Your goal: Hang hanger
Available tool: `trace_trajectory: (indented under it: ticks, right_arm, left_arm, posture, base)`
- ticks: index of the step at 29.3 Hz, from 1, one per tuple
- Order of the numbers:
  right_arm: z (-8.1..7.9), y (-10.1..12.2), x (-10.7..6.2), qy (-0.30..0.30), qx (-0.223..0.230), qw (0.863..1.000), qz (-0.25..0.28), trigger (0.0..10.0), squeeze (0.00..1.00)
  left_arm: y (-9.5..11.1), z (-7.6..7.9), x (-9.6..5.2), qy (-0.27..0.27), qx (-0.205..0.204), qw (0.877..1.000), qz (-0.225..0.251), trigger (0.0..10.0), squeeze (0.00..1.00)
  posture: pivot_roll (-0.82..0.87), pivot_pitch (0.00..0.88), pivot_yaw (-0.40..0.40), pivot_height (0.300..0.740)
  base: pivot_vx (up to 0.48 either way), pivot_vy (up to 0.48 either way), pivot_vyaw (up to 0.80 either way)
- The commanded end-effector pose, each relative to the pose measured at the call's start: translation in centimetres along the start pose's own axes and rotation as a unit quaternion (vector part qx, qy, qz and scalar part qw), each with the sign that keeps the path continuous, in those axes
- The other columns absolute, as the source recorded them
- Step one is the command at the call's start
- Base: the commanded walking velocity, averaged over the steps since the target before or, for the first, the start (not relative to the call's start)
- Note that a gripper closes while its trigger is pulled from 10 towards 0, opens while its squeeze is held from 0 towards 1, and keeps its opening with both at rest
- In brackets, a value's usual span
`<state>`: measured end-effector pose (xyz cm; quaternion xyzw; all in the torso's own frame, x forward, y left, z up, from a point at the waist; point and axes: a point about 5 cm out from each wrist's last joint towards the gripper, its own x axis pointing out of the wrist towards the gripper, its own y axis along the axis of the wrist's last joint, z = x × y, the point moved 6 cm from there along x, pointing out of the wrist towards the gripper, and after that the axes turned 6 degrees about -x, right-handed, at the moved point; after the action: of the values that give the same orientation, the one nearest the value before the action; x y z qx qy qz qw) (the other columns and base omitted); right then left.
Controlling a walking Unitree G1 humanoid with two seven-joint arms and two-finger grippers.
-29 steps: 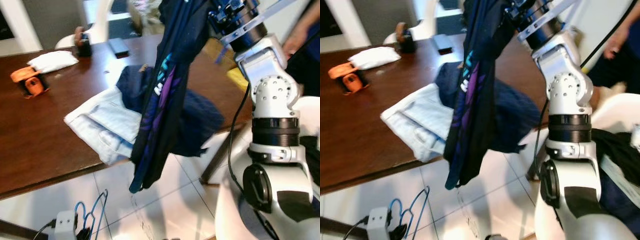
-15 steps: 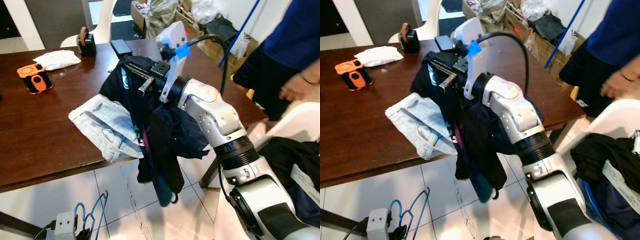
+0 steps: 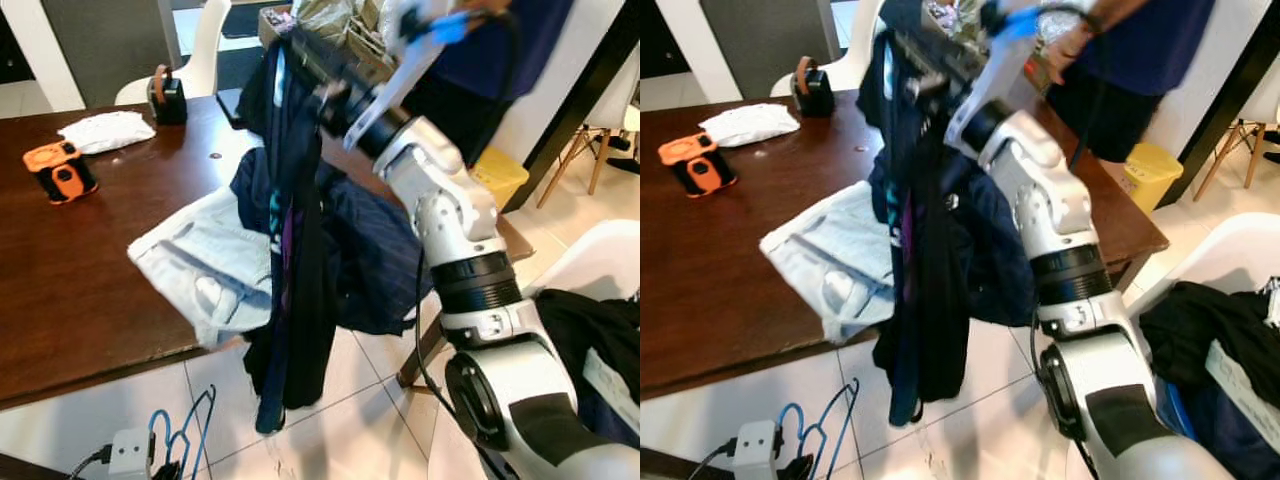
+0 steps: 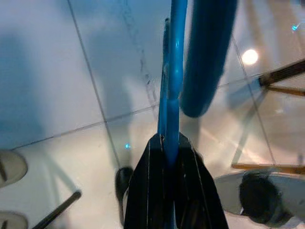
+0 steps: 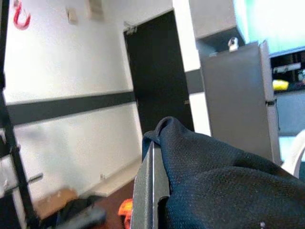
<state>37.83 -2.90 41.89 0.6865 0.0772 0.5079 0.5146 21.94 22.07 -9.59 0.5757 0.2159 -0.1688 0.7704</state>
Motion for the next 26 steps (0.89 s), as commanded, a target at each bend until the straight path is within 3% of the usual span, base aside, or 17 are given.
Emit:
trace_trajectory:
  ticks: [1, 7, 8, 13, 26]
  right_arm:
    - [-1.1, 2.0, 0.9, 0.018, -0.003, 0.999, 0.036, 10.0, 0.00]
    - [-0.8, 3.9, 1.5, 0.014, -0.004, 0.998, 0.066, 10.0, 0.00]
    - [-0.8, 5.7, 2.1, 0.015, -0.005, 0.996, 0.093, 10.0, 0.00]
    - [-1.1, 7.1, 2.8, 0.021, -0.008, 0.993, 0.113, 10.0, 0.00]
    - [-2.6, 7.3, 4.4, 0.040, -0.010, 0.991, 0.127, 10.0, 0.00]
  left_arm:
    - [-0.8, -0.2, -0.5, 0.002, 0.000, 1.000, -0.010, 10.0, 0.00]
    - [-0.8, -0.2, -0.5, 0.000, 0.000, 1.000, -0.011, 10.0, 0.00]
    - [-1.0, -0.1, -0.4, -0.006, -0.008, 1.000, -0.020, 10.0, 0.00]
    - [-1.3, 0.2, -0.4, -0.015, -0.017, 0.999, -0.028, 10.0, 0.00]
    - [-1.3, 0.3, -0.4, -0.021, -0.015, 0.999, -0.029, 10.0, 0.00]
  posture:
    - [0.11, 0.158, -0.045, 0.740]
    - [0.11, 0.158, -0.045, 0.740]
    - [0.11, 0.159, -0.044, 0.740]
    - [0.11, 0.160, -0.042, 0.740]
    - [0.11, 0.171, -0.050, 0.740]
  base:
    - [0.446, 0.000, 0.00]
    - [0.451, 0.000, 0.00]
    - [0.274, 0.000, 0.00]
    - [0.109, 0.000, 0.00]
    - [0.000, 0.000, 0.00]
